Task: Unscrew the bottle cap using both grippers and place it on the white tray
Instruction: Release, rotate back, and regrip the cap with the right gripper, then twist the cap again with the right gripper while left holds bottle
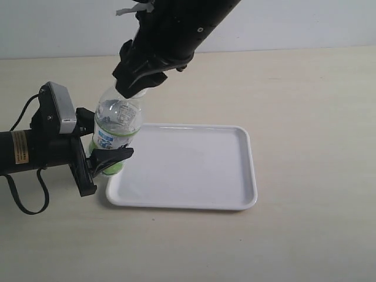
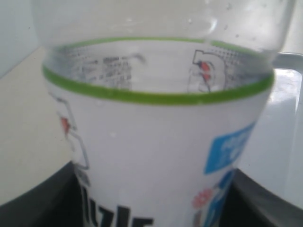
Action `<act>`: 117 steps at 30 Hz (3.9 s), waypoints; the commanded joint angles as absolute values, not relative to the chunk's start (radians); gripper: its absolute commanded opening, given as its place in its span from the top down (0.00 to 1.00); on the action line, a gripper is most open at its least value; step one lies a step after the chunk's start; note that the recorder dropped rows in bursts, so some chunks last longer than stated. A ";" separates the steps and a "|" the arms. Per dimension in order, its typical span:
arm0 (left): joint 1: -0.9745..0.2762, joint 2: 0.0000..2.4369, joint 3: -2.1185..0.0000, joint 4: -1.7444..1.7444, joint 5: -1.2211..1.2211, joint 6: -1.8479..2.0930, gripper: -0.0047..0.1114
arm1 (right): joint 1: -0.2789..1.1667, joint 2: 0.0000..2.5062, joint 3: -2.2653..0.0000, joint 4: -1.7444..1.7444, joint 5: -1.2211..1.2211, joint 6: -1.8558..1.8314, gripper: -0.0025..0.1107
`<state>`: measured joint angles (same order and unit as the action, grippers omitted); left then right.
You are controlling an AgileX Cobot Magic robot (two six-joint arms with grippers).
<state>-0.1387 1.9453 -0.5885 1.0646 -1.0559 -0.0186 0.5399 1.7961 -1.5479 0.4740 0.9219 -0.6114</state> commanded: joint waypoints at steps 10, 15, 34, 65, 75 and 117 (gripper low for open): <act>-0.142 1.938 -0.585 1.051 -1.102 -0.030 0.96 | 0.536 1.794 -1.555 0.468 0.906 -1.321 0.98; -0.142 1.938 -0.585 1.051 -1.112 -0.038 0.96 | 0.536 1.794 -1.555 0.468 0.888 -1.534 0.98; -0.142 1.938 -0.585 1.058 -1.139 -0.039 0.96 | 0.536 1.794 -1.555 0.468 0.886 -2.052 0.98; -0.142 1.938 -0.585 1.058 -1.134 -0.039 0.96 | 0.536 1.775 -1.555 0.479 0.884 -1.270 0.31; -0.142 1.938 -0.585 1.058 -1.132 -0.039 0.96 | 0.536 1.767 -1.555 0.470 0.886 -0.568 0.31; -0.139 1.938 -0.585 1.058 -1.132 -0.056 0.96 | 0.536 1.767 -1.555 0.461 0.885 -1.340 0.98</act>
<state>-0.1387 1.9453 -0.5885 1.0657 -1.0761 -0.0452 0.5399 1.7745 -1.5479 0.4778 0.8980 -1.2171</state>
